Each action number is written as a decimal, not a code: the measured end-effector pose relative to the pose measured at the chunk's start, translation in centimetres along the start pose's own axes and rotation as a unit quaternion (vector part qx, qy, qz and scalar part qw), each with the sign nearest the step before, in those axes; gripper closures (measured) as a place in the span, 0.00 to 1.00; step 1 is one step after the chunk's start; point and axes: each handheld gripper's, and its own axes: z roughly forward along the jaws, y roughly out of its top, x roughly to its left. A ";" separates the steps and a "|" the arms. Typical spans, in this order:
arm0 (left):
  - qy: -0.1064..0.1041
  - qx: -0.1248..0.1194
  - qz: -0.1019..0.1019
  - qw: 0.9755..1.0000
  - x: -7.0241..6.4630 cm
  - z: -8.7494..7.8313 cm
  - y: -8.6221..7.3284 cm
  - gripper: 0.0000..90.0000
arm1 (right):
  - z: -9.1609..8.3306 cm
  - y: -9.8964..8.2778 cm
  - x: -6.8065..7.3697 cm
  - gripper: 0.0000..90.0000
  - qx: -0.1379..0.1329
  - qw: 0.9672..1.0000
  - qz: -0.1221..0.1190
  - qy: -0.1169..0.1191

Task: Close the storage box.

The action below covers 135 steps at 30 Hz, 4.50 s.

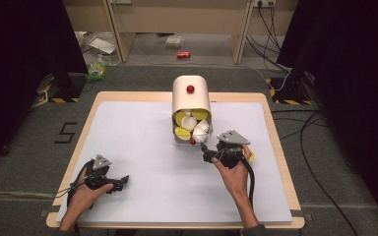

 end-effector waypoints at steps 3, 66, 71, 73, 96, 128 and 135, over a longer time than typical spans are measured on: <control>0.000 0.000 0.000 1.000 0.0 0.0 0.0 0.00 | 0.2 0.1 0.0 0.19 0.000 1.000 -0.001 -0.003; 0.000 0.000 0.000 1.000 0.0 0.0 0.0 0.00 | 2.7 1.3 -1.0 0.18 -0.013 1.000 0.015 -0.012; 0.000 0.000 0.000 1.000 0.0 0.0 0.0 0.00 | 2.8 1.4 -1.1 0.18 -0.014 1.000 0.015 -0.011; 0.000 0.000 0.000 1.000 0.0 0.0 0.0 0.00 | 2.9 1.4 -1.1 0.18 -0.014 1.000 0.014 -0.012; 0.000 0.000 0.000 1.000 0.0 0.0 0.0 0.00 | 3.5 1.6 -1.2 0.18 -0.018 1.000 0.015 -0.018; 0.000 0.000 0.000 1.000 0.0 0.0 0.0 0.00 | 3.8 1.5 -1.2 0.24 -0.017 0.999 0.026 -0.026; 0.000 0.000 0.000 1.000 0.0 0.0 0.0 0.00 | 3.4 1.4 -1.5 0.22 -0.016 0.999 0.023 -0.024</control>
